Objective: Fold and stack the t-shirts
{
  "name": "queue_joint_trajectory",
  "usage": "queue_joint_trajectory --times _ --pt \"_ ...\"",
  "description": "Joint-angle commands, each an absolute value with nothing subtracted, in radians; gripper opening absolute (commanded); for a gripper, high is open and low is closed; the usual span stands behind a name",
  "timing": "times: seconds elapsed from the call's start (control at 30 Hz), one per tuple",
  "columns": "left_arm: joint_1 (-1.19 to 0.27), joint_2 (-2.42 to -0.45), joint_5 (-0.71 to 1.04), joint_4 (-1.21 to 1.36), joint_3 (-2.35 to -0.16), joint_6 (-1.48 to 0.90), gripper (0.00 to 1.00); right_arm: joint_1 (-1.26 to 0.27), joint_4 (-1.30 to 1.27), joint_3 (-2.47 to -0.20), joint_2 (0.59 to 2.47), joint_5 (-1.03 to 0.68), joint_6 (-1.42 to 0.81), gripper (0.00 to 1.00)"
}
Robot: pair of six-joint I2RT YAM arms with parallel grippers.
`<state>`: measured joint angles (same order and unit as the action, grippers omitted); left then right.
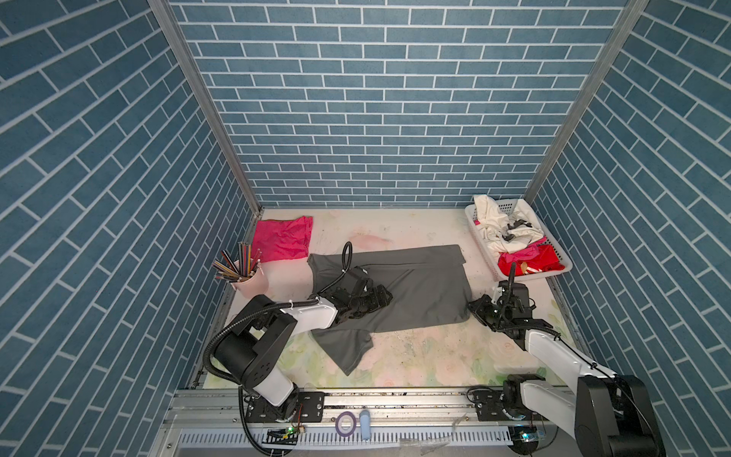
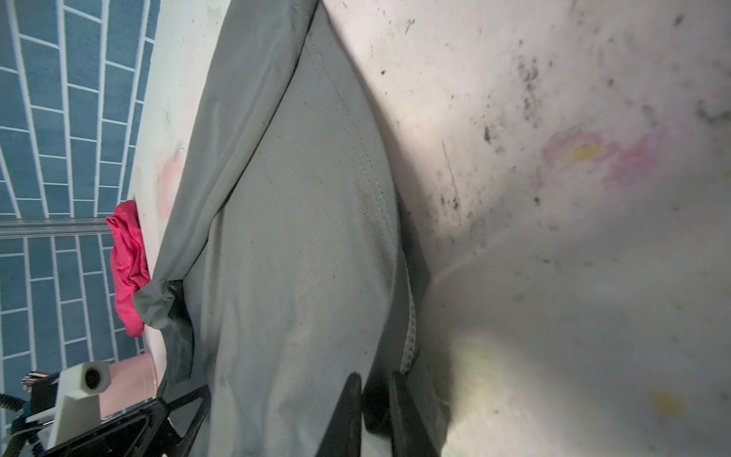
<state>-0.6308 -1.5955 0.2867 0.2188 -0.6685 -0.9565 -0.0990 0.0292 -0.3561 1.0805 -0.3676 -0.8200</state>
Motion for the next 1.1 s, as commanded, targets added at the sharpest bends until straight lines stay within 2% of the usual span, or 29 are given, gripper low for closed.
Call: queue_joint_trajectory --times 0.0,0.07,0.3,0.53,0.7,0.93,1.0,1.07 --pt "-0.626 -1.630 0.252 0.130 -0.662 -0.942 0.88 -0.098 0.111 -0.397 1.084 -0.334 -0.740 0.17" --pt "-0.626 -1.635 0.250 0.124 -0.666 -0.936 0.88 -0.102 0.150 -0.427 1.099 -0.320 -0.715 0.20" --pt "-0.625 -1.637 0.241 0.105 -0.698 -0.907 0.88 -0.114 0.281 -0.517 1.151 -0.259 -0.606 0.43" --pt "-0.686 -1.594 0.265 0.102 -0.798 -0.876 0.88 -0.110 0.262 -0.509 1.230 -0.201 -0.547 0.46" --pt "-0.766 -1.615 0.314 0.213 -0.831 -0.930 0.88 -0.110 0.210 -0.508 1.269 -0.250 -0.512 0.36" --pt "-0.841 -1.752 0.326 0.278 -0.886 -0.985 0.88 -0.120 0.267 -0.513 1.226 -0.229 -0.501 0.05" --pt "-0.843 -1.783 0.338 0.300 -0.879 -1.001 0.88 -0.126 0.309 -0.533 1.190 -0.212 -0.490 0.00" --pt "-0.844 -1.809 0.346 0.304 -0.875 -1.002 0.88 -0.138 0.357 -0.565 1.163 -0.183 -0.490 0.00"
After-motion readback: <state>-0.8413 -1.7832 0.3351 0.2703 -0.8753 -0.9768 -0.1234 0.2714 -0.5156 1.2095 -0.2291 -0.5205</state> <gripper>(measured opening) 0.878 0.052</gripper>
